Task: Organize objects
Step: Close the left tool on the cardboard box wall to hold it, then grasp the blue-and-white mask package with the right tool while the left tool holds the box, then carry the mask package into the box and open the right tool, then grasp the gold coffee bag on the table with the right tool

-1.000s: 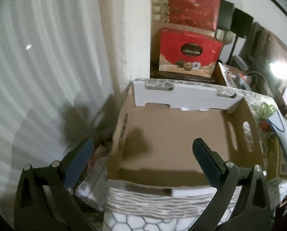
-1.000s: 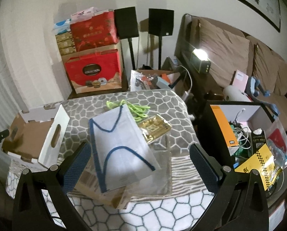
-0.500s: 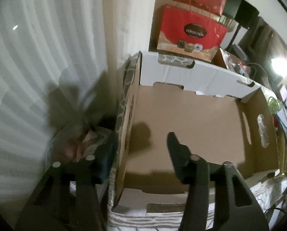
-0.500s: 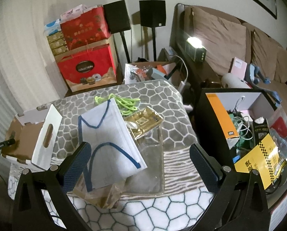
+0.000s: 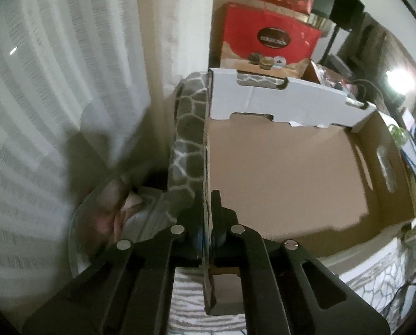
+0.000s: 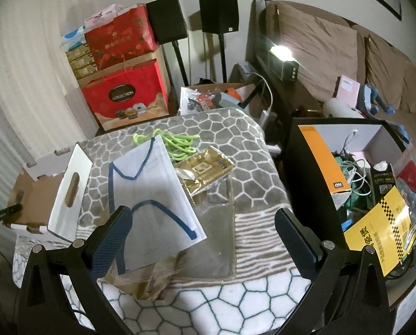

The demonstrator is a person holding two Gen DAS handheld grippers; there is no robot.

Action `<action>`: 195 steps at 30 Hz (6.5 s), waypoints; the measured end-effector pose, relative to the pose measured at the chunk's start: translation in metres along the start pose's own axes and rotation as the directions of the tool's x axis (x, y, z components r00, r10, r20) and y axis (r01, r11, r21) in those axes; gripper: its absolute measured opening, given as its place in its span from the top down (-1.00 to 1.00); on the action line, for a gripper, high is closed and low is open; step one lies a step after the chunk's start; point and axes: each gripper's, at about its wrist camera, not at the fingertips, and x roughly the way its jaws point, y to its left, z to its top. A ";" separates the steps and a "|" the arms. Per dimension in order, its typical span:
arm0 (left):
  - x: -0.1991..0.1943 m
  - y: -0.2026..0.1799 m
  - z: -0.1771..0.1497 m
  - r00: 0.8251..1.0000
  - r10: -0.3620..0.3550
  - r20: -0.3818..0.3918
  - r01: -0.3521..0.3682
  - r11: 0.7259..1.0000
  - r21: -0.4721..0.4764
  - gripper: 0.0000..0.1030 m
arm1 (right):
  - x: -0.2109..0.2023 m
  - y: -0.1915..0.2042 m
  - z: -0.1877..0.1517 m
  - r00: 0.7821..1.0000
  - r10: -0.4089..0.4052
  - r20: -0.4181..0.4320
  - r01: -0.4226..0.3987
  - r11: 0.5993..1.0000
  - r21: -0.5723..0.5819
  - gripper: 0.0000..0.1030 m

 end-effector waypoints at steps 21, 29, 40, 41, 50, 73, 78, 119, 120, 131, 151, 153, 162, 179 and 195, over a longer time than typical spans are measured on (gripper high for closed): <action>-0.017 -0.037 -0.031 0.996 -0.086 0.025 0.085 0.995 0.042 0.90 | -0.001 -0.011 0.003 1.000 0.026 -0.016 -0.026 1.000 0.015 -0.99; -0.019 -0.042 -0.037 0.995 -0.101 0.022 0.101 0.995 0.011 0.90 | 0.025 -0.012 0.004 0.990 0.124 -0.073 -0.120 0.991 0.059 -0.99; -0.019 -0.045 -0.040 0.996 -0.089 0.027 0.089 0.996 -0.029 0.90 | 0.041 -0.003 -0.004 0.962 0.238 -0.131 -0.227 0.969 0.098 -0.20; -0.019 -0.045 -0.040 0.996 -0.089 0.027 0.089 0.996 -0.030 0.90 | 0.042 -0.001 -0.004 0.964 0.227 -0.138 -0.217 0.972 0.086 -0.08; -0.019 -0.047 -0.041 0.995 -0.097 0.026 0.098 0.994 -0.038 0.89 | 0.024 0.019 -0.003 0.975 0.212 -0.074 -0.213 0.977 -0.007 0.80; -0.018 -0.045 -0.039 0.994 -0.108 0.028 0.109 0.993 -0.047 0.89 | 0.036 0.075 -0.006 0.952 0.275 -0.131 -0.282 0.959 -0.035 0.00; -0.018 -0.046 -0.039 0.994 -0.110 0.029 0.111 0.993 -0.050 0.89 | 0.045 0.071 -0.010 0.946 0.290 -0.146 -0.296 0.955 -0.025 0.86; -0.018 -0.044 -0.040 0.993 -0.118 0.025 0.119 0.991 -0.067 0.88 | 0.037 0.210 -0.063 0.877 0.379 -0.295 -0.476 0.762 -0.438 0.51; -0.018 -0.045 -0.039 0.993 -0.117 0.025 0.119 0.991 -0.067 0.88 | 0.034 0.212 -0.063 0.873 0.386 -0.297 -0.485 0.751 -0.448 0.63; -0.018 -0.044 -0.039 0.993 -0.117 0.024 0.119 0.991 -0.069 0.87 | 0.025 0.226 -0.066 0.863 0.386 -0.326 -0.505 0.669 -0.546 0.74; -0.018 -0.050 -0.042 0.994 -0.107 0.023 0.109 0.991 -0.072 0.79 | 0.067 0.198 -0.026 0.997 0.003 -0.078 -0.050 0.795 -0.605 -0.43; -0.018 -0.051 -0.043 0.994 -0.107 0.024 0.108 0.992 -0.072 0.79 | 0.069 0.189 -0.024 0.995 0.003 -0.101 -0.063 0.804 -0.592 -0.43; -0.018 -0.051 -0.042 0.994 -0.107 0.023 0.108 0.992 -0.073 0.79 | 0.054 0.156 -0.021 0.986 0.051 -0.158 -0.128 0.839 -0.529 -0.49; -0.017 -0.050 -0.043 0.994 -0.109 0.023 0.111 0.991 -0.080 0.79 | 0.036 0.066 0.010 0.984 0.092 -0.153 -0.126 0.966 -0.227 -0.57; -0.016 -0.049 -0.042 0.994 -0.104 0.021 0.106 0.991 -0.080 0.79 | 0.066 0.022 -0.012 0.932 0.258 -0.256 -0.260 0.965 0.028 0.06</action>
